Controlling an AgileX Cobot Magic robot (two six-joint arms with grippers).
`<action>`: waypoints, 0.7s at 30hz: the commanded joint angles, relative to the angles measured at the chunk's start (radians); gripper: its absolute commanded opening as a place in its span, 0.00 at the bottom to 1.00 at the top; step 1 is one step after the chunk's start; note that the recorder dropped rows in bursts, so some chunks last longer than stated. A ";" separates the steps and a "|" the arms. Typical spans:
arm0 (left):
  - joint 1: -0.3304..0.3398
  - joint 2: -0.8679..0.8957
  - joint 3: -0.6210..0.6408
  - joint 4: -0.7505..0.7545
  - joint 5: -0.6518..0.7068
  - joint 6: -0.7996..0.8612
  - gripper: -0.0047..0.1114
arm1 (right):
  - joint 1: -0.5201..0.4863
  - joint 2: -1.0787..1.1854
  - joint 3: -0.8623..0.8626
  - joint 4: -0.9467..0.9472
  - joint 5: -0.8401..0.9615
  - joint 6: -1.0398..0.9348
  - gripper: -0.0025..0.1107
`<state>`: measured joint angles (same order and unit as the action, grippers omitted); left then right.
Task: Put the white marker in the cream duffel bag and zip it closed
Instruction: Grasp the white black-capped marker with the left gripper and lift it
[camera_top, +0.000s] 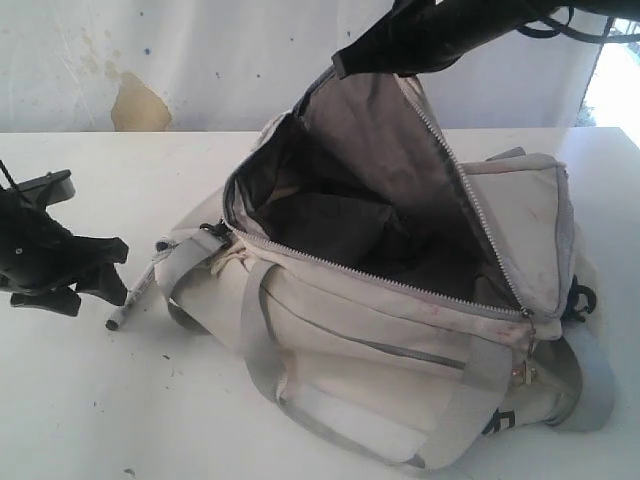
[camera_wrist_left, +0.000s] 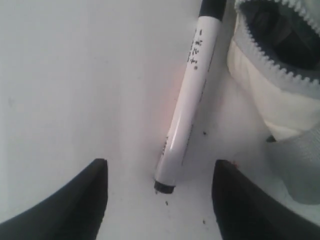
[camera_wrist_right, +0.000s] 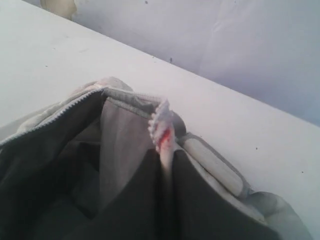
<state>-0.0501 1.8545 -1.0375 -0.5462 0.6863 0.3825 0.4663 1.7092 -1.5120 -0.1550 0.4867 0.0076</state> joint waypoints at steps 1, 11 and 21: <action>-0.007 0.045 0.001 -0.149 -0.029 0.132 0.60 | -0.018 -0.012 -0.002 -0.058 -0.036 -0.008 0.02; -0.022 0.149 0.001 -0.237 -0.084 0.228 0.45 | -0.018 -0.012 -0.002 -0.062 -0.016 -0.008 0.02; -0.022 0.147 0.001 -0.128 -0.065 0.260 0.04 | -0.018 -0.012 -0.002 -0.062 -0.016 -0.008 0.02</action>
<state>-0.0682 1.9717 -1.0552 -0.7639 0.5906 0.6345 0.4595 1.7092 -1.5120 -0.2050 0.4818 0.0076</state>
